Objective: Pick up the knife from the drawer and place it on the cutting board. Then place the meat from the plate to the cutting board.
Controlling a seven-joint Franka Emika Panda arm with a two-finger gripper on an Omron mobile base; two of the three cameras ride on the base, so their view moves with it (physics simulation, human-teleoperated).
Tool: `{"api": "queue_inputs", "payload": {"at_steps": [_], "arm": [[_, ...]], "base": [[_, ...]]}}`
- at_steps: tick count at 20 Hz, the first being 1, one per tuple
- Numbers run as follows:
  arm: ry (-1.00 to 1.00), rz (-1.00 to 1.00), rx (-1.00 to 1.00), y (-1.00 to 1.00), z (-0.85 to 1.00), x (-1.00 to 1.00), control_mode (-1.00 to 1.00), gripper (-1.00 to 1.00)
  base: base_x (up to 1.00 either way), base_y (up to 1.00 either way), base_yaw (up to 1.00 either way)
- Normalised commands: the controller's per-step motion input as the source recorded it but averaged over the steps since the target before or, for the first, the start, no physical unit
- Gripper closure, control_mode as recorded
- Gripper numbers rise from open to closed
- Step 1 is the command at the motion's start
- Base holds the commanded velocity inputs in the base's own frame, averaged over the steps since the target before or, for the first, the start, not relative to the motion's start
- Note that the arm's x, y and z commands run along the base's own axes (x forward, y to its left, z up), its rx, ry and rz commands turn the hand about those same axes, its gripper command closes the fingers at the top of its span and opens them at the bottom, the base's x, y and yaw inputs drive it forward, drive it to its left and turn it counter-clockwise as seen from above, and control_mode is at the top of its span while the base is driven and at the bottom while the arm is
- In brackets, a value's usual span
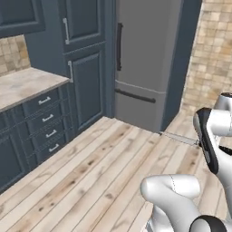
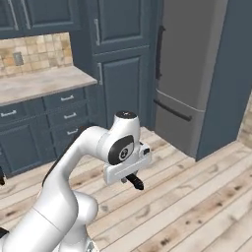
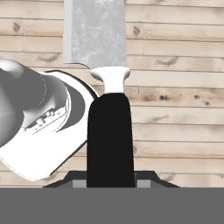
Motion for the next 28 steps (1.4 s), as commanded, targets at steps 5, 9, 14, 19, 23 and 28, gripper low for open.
{"api": "queue_inputs", "payload": {"at_steps": [5, 9, 14, 19, 23, 28], "arm": [[0.0, 0.0, 0.0, 0.0, 0.0, 0.0, 1.0, 1.0], [0.0, 0.0, 0.0, 0.0, 0.0, 0.0, 1.0, 1.0], [0.0, 0.0, 0.0, 0.0, 0.0, 0.0, 1.0, 1.0], [0.0, 0.0, 0.0, 0.0, 0.0, 0.0, 1.0, 1.0], [0.0, 0.0, 0.0, 0.0, 0.0, 0.0, 1.0, 1.0], [0.0, 0.0, 0.0, 0.0, 0.0, 0.0, 1.0, 1.0]], "base": [[0.59, 0.13, 0.44], [0.57, 0.1, 0.45], [0.56, 0.09, 0.45], [0.48, 0.09, 0.45], [0.38, 0.08, 0.45], [0.34, 0.08, 0.45]]}}
